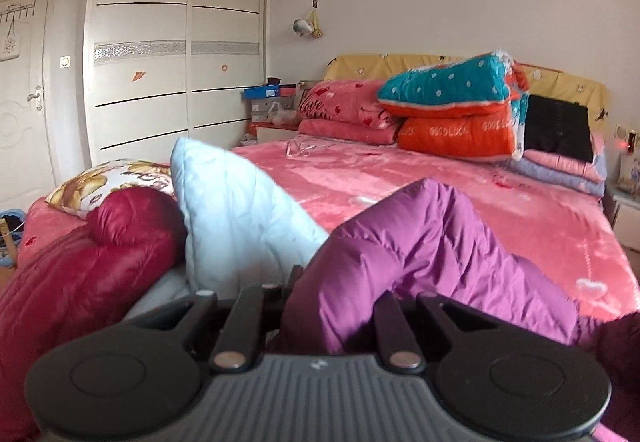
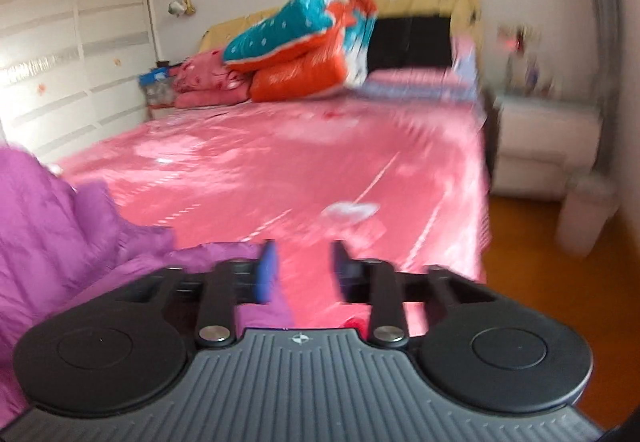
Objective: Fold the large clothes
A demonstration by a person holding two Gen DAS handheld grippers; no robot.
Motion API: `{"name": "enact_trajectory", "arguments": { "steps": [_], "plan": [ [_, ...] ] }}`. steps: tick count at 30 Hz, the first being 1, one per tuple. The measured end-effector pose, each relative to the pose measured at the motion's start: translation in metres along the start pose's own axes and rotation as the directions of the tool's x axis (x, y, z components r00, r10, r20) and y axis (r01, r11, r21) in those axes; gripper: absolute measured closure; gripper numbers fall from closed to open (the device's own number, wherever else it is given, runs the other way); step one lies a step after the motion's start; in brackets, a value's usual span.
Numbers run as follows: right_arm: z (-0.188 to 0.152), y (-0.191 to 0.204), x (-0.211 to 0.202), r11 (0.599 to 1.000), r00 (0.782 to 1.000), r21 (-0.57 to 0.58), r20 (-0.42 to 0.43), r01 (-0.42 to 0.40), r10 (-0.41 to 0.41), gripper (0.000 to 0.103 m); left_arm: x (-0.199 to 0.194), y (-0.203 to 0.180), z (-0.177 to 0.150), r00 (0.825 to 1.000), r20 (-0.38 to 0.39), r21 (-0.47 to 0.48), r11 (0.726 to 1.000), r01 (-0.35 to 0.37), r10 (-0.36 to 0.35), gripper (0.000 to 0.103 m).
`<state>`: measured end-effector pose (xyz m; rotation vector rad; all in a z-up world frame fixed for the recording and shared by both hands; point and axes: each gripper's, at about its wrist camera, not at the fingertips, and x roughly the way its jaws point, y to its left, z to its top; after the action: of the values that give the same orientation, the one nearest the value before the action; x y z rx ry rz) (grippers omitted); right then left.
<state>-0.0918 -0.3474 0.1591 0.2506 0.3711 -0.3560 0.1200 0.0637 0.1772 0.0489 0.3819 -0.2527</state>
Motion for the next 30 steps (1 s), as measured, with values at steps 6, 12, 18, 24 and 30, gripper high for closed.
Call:
{"name": "enact_trajectory", "arguments": {
  "steps": [6, 12, 18, 24, 30],
  "plan": [
    [-0.009, 0.008, 0.027, 0.973, 0.956, 0.107, -0.188, -0.206, 0.223, 0.0, -0.003, -0.002, -0.013, 1.0, -0.012, 0.038, 0.999, 0.0, 0.0, 0.092],
    [-0.044, 0.005, 0.101, 0.948, 0.857, 0.23, -0.417, -0.221, 0.301, 0.0, -0.003, -0.003, -0.022, 0.999, -0.042, 0.069, 0.998, 0.016, -0.013, 0.092],
    [-0.068, 0.039, 0.122, 0.96, 0.852, 0.089, -0.444, -0.267, 0.278, 0.0, -0.003, -0.009, -0.033, 0.998, -0.064, 0.076, 0.997, 0.029, -0.024, 0.092],
    [-0.072, 0.074, 0.118, 0.972, 0.926, -0.133, -0.353, -0.193, 0.135, 0.045, -0.008, -0.014, -0.024, 1.0, -0.018, 0.083, 0.996, 0.025, -0.024, 0.092],
    [-0.077, 0.094, 0.138, 0.938, 0.967, -0.347, -0.242, -0.009, -0.08, 0.052, 0.009, -0.022, -0.008, 0.999, 0.023, 0.105, 0.994, 0.022, -0.024, 0.092]
  ]
}}
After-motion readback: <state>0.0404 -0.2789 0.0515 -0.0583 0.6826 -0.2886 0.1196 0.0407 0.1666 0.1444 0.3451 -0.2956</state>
